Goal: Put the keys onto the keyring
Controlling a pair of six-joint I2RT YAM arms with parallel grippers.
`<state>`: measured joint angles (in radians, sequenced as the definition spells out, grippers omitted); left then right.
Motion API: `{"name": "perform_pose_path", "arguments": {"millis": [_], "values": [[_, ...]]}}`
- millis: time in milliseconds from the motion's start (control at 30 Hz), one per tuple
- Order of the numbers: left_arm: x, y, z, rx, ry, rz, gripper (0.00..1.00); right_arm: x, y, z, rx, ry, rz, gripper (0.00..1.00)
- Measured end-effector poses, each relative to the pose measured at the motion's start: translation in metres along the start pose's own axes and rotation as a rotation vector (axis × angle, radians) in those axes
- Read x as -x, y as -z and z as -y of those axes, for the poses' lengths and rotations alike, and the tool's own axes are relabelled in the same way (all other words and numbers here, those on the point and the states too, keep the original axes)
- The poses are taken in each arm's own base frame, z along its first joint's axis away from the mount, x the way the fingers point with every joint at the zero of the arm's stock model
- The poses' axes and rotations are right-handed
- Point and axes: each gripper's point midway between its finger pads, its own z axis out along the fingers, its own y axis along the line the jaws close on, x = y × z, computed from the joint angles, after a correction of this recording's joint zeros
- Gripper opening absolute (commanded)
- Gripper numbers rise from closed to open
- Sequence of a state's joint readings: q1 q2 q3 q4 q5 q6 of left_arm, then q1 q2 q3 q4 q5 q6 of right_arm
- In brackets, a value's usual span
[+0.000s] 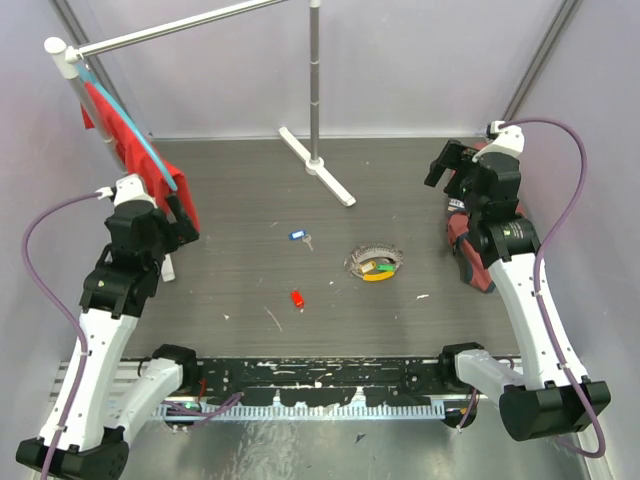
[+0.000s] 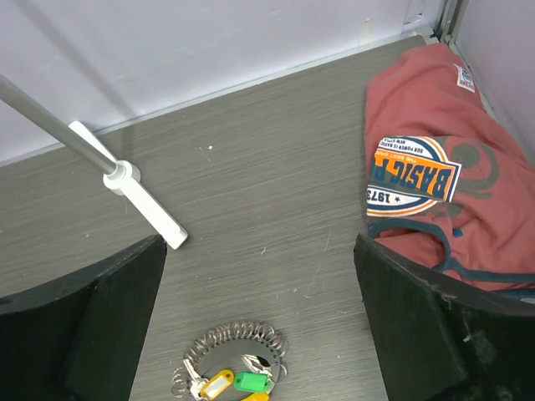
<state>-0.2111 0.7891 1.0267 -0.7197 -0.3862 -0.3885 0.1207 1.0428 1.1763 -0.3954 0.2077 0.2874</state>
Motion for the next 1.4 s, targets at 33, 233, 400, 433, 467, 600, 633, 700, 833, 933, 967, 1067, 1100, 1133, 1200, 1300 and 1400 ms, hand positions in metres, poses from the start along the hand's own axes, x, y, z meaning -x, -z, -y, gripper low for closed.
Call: {"name": "perform_pose_path", "arguments": {"millis": [33,233,400,433,467,600,633,700,833,933,967,1067,1100,1133,1200,1300,1400], "values": [[0.001,0.001,-0.001,0.003,0.002,0.005,0.98,-0.001,0.0,0.0,0.0,0.001,-0.003,1.0],[0.005,0.003,-0.006,0.03,0.006,0.022,0.98,-0.002,-0.001,0.002,-0.012,0.002,-0.005,1.0],[0.003,0.001,-0.005,0.028,0.001,0.013,0.98,-0.004,-0.001,0.007,-0.04,0.006,-0.012,0.99],[0.003,0.001,-0.005,0.027,0.002,0.013,0.98,-0.005,-0.001,0.009,-0.048,0.007,-0.016,0.99],[0.003,0.001,-0.005,0.026,0.004,0.014,0.98,-0.007,-0.001,0.011,-0.058,0.005,-0.023,0.99],[0.003,0.001,-0.003,0.018,0.026,0.014,0.98,-0.02,-0.005,0.011,-0.059,0.01,-0.074,0.99],[0.002,0.001,-0.002,0.012,0.033,0.015,0.98,-0.026,-0.007,0.008,-0.043,0.013,-0.098,0.99],[0.0,0.002,-0.001,0.003,0.045,0.013,0.98,-0.037,-0.01,0.0,0.004,0.019,-0.147,0.98],[-0.007,-0.002,0.005,-0.018,0.055,-0.018,0.98,-0.066,-0.016,-0.017,0.089,0.027,-0.257,0.97],[-0.017,-0.009,0.015,-0.043,0.058,-0.068,0.98,-0.097,-0.018,-0.032,0.119,0.065,-0.345,0.96],[-0.021,-0.012,0.021,-0.053,0.056,-0.088,0.98,-0.108,-0.017,-0.039,0.133,0.084,-0.372,0.95],[-0.042,-0.016,0.044,-0.1,0.032,-0.149,0.98,-0.155,-0.007,-0.07,0.199,0.174,-0.483,0.92],[-0.048,-0.016,0.051,-0.12,0.015,-0.165,0.98,-0.167,-0.004,-0.075,0.212,0.197,-0.511,0.88],[-0.056,-0.016,0.06,-0.138,0.002,-0.184,0.98,-0.179,0.001,-0.081,0.227,0.221,-0.537,0.84],[-0.072,-0.014,0.08,-0.179,-0.023,-0.222,0.98,-0.204,0.009,-0.088,0.256,0.259,-0.587,0.76],[-0.1,-0.013,0.104,-0.225,-0.063,-0.288,0.98,-0.232,0.018,-0.089,0.283,0.294,-0.655,0.63],[-0.119,-0.014,0.113,-0.235,-0.09,-0.331,0.98,-0.254,0.021,-0.094,0.312,0.33,-0.704,0.54]]}}
